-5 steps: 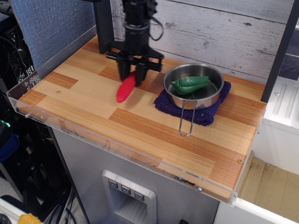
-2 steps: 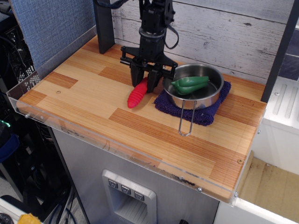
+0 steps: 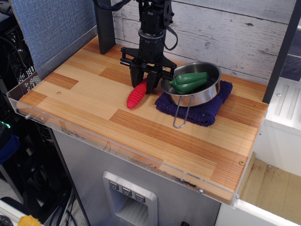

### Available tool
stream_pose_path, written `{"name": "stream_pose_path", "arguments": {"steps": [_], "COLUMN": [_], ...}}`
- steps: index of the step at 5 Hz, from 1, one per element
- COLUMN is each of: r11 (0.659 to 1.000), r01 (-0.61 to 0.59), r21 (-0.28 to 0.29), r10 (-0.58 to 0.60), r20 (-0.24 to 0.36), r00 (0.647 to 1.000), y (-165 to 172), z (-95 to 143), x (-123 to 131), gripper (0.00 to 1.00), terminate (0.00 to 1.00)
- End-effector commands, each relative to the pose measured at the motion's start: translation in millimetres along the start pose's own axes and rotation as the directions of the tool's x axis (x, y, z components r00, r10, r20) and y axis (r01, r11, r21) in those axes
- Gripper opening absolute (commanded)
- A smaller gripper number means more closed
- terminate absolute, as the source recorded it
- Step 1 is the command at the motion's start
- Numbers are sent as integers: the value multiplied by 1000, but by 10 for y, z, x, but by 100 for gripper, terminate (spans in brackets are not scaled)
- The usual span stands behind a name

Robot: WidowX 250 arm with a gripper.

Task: Pick up the red fork and place it on the left of the pot

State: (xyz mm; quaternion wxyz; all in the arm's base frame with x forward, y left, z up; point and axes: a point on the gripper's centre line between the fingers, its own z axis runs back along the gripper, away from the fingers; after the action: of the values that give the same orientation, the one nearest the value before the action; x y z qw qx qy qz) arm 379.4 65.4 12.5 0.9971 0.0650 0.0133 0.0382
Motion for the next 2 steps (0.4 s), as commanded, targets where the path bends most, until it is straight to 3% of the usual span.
{"name": "stream_pose_path", "arguments": {"steps": [1, 2], "r11": [1000, 999], "r01": [28, 49], "r21": [6, -3], "r10": [-28, -49], "r20": [18, 35], "r00": [999, 998], "y": [107, 96], "z": [156, 246], "x": [57, 37], "gripper": [100, 100], "terminate": [0, 0]}}
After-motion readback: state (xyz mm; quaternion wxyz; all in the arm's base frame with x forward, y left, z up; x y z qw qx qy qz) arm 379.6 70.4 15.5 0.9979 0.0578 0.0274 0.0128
